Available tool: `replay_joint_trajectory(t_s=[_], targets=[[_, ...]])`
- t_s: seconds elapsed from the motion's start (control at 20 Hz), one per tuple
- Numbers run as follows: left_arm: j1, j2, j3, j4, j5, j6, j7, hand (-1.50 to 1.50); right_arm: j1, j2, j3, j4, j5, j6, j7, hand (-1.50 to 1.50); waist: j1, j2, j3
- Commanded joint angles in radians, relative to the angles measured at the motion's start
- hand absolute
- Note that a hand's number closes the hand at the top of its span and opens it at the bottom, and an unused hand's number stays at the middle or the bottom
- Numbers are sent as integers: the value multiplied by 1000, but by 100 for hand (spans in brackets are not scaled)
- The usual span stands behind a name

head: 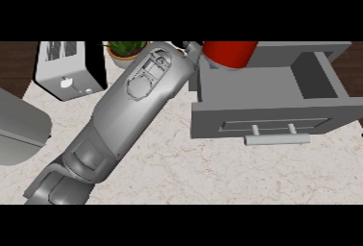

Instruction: Pick up the can, place it into the drawer and close the drawer

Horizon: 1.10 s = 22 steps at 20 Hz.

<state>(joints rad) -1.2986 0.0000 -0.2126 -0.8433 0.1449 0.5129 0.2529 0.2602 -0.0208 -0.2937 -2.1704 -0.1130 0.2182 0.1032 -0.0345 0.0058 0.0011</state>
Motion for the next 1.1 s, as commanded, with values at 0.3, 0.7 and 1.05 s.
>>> replay_joint_trajectory(t_s=[0.3,0.7,1.05], targets=[[-129,0,-126,224,159,51,-92,150,-12,20,87,-8,47,-21,-3,-150,-23,5,0],[-195,0,-151,387,237,51,-170,150,-90,2,53,29,52,-25,17,-150,-45,15,1],[-193,0,-228,436,286,112,-232,150,-107,-22,20,49,12,-10,17,-150,-65,19,2]])
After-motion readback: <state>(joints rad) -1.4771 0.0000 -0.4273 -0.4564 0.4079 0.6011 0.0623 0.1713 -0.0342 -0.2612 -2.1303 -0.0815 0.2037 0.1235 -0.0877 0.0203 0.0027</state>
